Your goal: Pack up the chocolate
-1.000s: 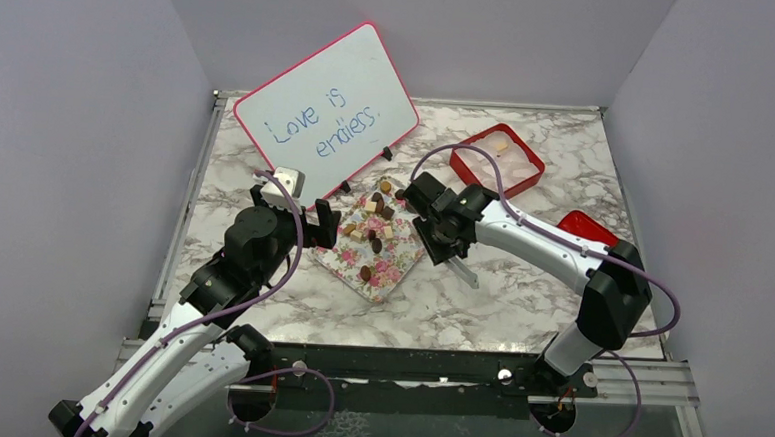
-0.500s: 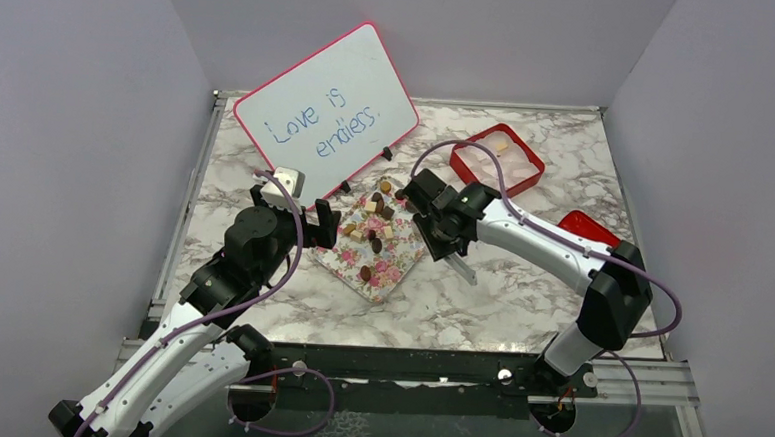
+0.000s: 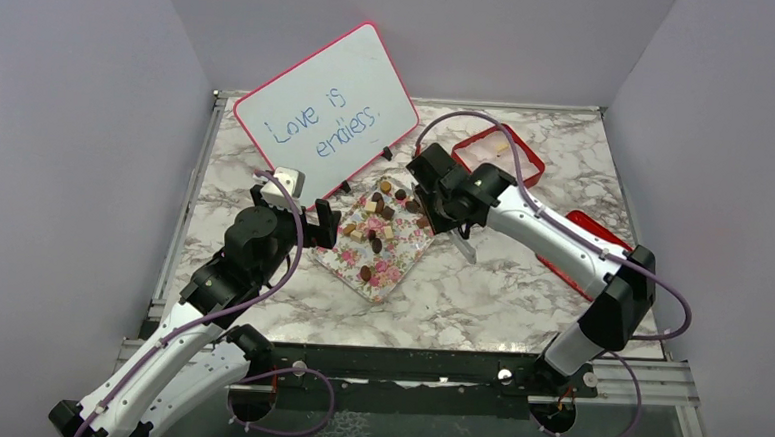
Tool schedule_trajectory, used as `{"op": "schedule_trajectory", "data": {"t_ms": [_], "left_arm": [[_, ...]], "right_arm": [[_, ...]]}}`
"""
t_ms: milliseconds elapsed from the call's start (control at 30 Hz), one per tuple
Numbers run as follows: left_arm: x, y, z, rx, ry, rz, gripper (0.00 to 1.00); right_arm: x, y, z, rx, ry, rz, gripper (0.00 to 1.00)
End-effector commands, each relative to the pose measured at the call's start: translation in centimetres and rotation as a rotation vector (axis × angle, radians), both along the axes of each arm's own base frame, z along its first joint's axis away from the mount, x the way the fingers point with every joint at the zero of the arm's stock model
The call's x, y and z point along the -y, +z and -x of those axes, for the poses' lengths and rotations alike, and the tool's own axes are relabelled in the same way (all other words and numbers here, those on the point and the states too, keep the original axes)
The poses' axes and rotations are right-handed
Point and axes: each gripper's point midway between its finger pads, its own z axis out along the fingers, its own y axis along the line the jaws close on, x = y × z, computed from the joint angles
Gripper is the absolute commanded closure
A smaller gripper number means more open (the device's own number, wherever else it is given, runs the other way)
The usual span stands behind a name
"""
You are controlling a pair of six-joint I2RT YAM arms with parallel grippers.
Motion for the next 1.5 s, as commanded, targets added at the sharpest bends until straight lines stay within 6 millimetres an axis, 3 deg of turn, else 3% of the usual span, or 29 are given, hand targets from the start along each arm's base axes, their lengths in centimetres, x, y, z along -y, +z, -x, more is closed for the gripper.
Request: {"op": "schedule_trajectory", "data": {"t_ms": [0, 367, 567, 833, 1100, 1467], "left_arm": [[-0.1, 0.1, 0.0, 0.011, 0.000, -0.003, 0.01], [0.1, -0.1, 0.0, 0.006, -0.008, -0.004, 0.01], [0.1, -0.1, 0.0, 0.005, -0.011, -0.004, 0.01], [0.2, -0.1, 0.1, 0.005, -0.013, -0.002, 0.01], [0.2, -0.1, 0.1, 0.003, -0.012, -0.003, 0.01], [0.2, -0.2, 0.0, 0.002, -0.014, -0.005, 0.01]], "right_arm": [[1.9, 3.3, -2.4, 0.094, -0.051, 0.003, 0.76], [8.9, 4.0, -9.2, 0.121, -0.222, -0.036, 0.77], [13.2, 2.4, -12.6, 0.108, -0.328, -0.029, 0.77], [15.7, 0.1, -16.3, 0.084, -0.400, -0.027, 0.77], [17.9, -2.3, -18.0, 0.056, -0.458, 0.002, 0.76], [19.6, -3.3, -18.9, 0.054, -0.483, 0.002, 0.73]]}}
